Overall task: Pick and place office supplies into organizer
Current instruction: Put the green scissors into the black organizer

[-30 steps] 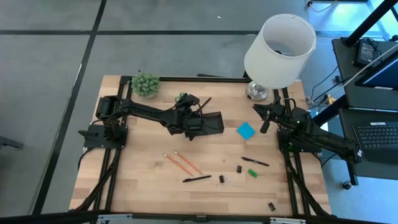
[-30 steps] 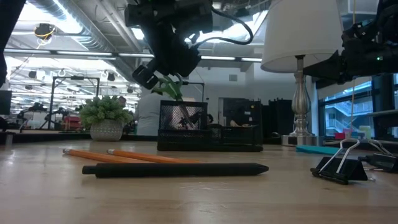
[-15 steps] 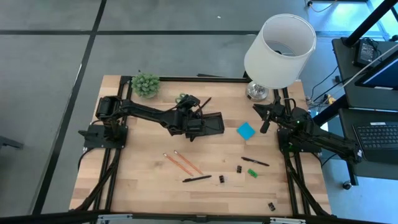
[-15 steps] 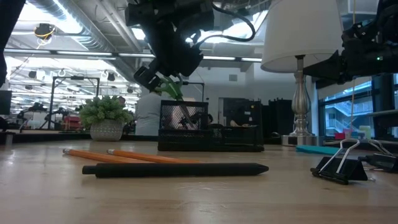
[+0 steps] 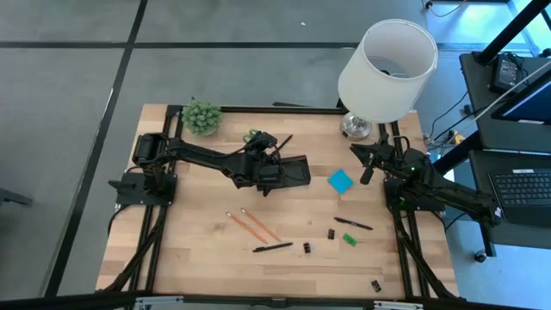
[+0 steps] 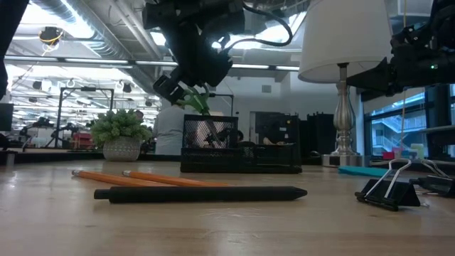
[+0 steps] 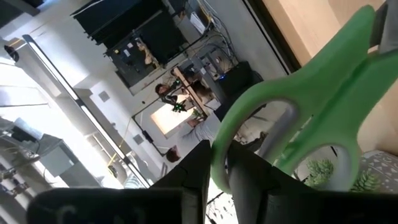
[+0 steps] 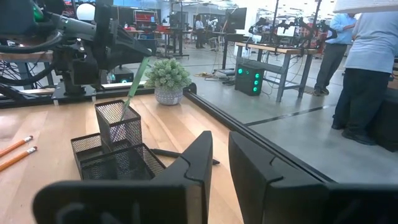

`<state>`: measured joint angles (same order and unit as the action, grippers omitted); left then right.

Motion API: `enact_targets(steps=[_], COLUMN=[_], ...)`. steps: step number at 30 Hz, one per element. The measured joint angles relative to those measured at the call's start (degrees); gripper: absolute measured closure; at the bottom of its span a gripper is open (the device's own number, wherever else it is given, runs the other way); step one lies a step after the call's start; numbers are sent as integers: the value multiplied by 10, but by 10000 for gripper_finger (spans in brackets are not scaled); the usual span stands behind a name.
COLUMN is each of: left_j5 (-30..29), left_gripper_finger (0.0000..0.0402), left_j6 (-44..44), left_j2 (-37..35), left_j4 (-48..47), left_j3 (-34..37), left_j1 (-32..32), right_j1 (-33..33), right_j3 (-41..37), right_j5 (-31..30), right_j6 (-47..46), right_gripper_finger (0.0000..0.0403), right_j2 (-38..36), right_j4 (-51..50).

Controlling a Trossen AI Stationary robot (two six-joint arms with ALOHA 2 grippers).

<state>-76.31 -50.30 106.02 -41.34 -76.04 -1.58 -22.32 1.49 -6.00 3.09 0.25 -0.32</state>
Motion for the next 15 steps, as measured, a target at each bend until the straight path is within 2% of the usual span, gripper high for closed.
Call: enact_targets(steps=[3, 9, 15], left_j5=[9, 67, 69], left_gripper_finger=[357, 353, 348], left_j6=[7, 29, 31], left_j2=[0, -1, -1], left_j4=[-1, 1, 1], left_j3=[-11, -37, -38], left_j1=[-4, -16, -20], right_j1=[0, 0, 0], right_j3=[0, 0, 0], right_j5=[0, 0, 0], right_j6=[0, 0, 0], right_gripper_finger=[345, 345, 345], right_j2=[0, 0, 0], right_j4=[0, 0, 0])
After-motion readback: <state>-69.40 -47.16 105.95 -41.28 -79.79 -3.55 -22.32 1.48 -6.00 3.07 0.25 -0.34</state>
